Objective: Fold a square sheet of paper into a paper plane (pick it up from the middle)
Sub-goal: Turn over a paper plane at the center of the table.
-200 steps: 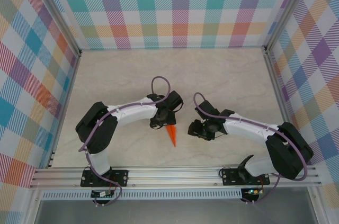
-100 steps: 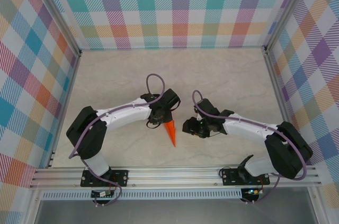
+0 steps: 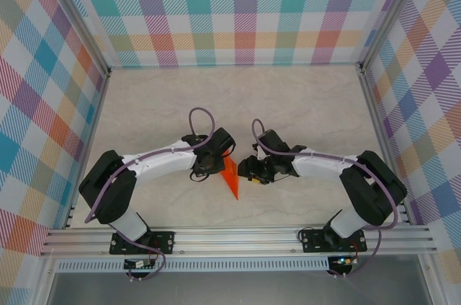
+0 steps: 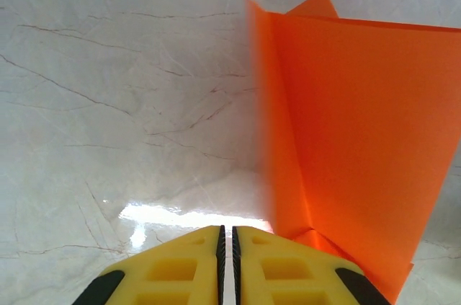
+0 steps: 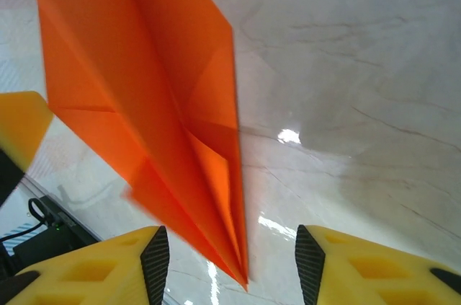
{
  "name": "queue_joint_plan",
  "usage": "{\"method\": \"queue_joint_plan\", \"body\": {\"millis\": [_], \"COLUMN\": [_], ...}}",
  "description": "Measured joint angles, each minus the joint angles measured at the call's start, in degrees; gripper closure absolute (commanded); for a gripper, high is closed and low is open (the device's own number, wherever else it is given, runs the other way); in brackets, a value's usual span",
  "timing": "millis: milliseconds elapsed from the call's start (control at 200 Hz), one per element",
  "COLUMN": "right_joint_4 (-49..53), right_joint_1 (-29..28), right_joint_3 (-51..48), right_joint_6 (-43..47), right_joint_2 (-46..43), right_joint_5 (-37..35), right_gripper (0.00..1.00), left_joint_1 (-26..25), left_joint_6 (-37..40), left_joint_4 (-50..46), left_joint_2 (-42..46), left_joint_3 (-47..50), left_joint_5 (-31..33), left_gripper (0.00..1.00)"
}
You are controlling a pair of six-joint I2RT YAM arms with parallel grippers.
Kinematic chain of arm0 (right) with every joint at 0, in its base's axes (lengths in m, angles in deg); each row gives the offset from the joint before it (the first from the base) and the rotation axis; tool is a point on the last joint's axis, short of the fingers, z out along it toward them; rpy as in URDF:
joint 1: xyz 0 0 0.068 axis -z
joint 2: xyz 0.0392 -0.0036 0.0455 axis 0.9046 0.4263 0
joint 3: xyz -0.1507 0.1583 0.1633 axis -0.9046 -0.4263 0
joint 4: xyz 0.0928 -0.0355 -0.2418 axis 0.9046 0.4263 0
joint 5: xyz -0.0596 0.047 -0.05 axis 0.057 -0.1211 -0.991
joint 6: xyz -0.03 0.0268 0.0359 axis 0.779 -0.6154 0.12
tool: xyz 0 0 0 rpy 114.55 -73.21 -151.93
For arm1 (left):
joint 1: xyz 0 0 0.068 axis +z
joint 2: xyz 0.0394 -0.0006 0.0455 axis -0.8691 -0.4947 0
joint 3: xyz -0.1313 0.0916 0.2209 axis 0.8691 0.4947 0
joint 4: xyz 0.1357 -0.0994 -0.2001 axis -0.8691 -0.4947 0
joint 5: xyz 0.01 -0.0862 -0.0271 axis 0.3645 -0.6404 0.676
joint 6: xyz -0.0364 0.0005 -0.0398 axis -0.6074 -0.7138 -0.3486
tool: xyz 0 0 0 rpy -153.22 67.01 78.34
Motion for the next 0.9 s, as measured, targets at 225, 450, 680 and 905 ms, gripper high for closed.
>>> {"method": "queue_joint_plan", "body": {"millis": [225,450,680,905], "right_joint_4": [-2.08,-2.08,-2.75,-2.67], "right_joint_1": [-0.35,-0.92,-1.36,-3.37], "right_joint_3": [3.23,4.59,5.07,8.0], "right_joint_6": [1.09,1.25,1.25,2.23], "right_joint_2": [5.35,7.58,9.94,10.75], "right_joint_5": [2.47,2.69,2.93,3.02], "right_gripper": [0.46,0.47,0.56,0.66], "left_joint_1": [0.26,0.44,1.31,2.27], "left_joint_6": [0.04,0.22,0.2,0.17], "left_joint_4": [0.98,2.03,2.6,3.15], "left_joint_2": [0.26,1.18,6.45,8.46], "left_joint_3": [0.57,0.61,0.66,1.33], "left_joint_5": [-0.17,-0.48,-0.55,-0.39], "left_gripper": [0.87,0.77,0.72,0.68]}}
